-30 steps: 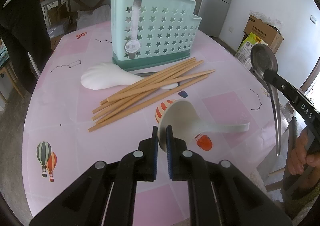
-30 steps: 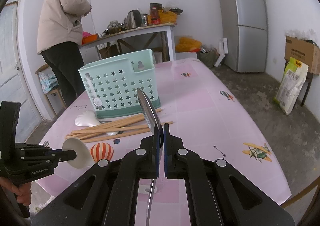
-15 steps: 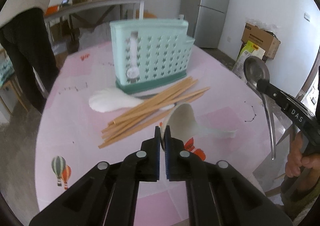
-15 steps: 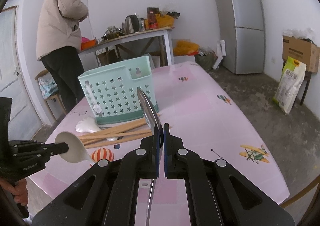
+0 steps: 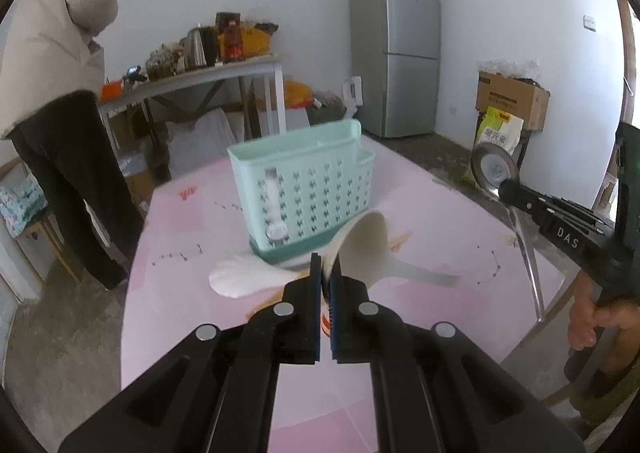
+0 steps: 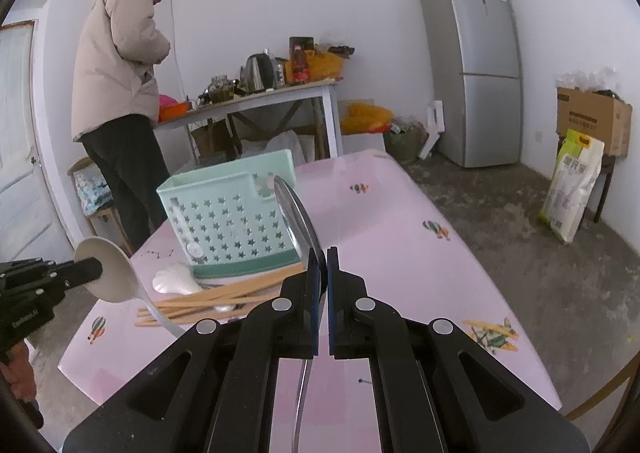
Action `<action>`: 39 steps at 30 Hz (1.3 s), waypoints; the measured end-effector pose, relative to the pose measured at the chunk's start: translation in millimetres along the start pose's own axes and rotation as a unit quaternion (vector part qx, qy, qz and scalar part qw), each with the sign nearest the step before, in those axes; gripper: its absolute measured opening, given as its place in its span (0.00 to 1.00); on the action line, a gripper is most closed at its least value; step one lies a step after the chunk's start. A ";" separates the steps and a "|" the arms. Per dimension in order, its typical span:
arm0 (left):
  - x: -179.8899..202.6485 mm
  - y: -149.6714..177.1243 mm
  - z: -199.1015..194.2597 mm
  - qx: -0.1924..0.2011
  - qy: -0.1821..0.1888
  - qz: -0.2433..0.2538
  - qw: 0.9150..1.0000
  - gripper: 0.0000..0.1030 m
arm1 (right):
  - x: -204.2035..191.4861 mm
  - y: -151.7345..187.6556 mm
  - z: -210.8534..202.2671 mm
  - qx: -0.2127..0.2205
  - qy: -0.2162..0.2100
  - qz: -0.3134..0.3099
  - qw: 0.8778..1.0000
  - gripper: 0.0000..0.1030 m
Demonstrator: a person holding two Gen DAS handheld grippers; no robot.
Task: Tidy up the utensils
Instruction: 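Carry the white spoon with the left tool into the mint-green holder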
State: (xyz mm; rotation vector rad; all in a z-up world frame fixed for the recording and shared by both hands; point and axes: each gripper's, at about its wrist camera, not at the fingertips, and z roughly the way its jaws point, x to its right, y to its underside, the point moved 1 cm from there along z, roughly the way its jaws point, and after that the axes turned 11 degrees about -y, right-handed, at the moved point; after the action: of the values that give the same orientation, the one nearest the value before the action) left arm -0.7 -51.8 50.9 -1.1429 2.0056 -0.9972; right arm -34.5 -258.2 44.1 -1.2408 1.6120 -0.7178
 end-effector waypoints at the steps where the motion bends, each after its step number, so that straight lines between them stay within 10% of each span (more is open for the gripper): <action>1: -1.5 -2.7 -2.6 0.005 -0.003 -0.001 1.000 0.03 | -1.3 -1.7 0.9 0.002 0.001 -0.002 1.000 0.02; 17: -34.9 -58.0 -29.2 0.103 -0.092 -0.003 0.990 0.03 | 5.3 -4.7 -2.2 0.012 -0.016 -0.002 1.000 0.02; 39: -35.5 -86.7 29.4 0.139 -0.311 0.178 0.923 0.03 | 18.5 2.2 6.3 -0.003 -0.026 0.011 1.000 0.02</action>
State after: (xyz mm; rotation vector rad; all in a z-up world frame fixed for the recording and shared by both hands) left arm 74.8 -58.9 113.2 -0.7698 1.4308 -0.6004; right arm -30.3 -274.5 33.8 -1.2335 1.5837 -0.6614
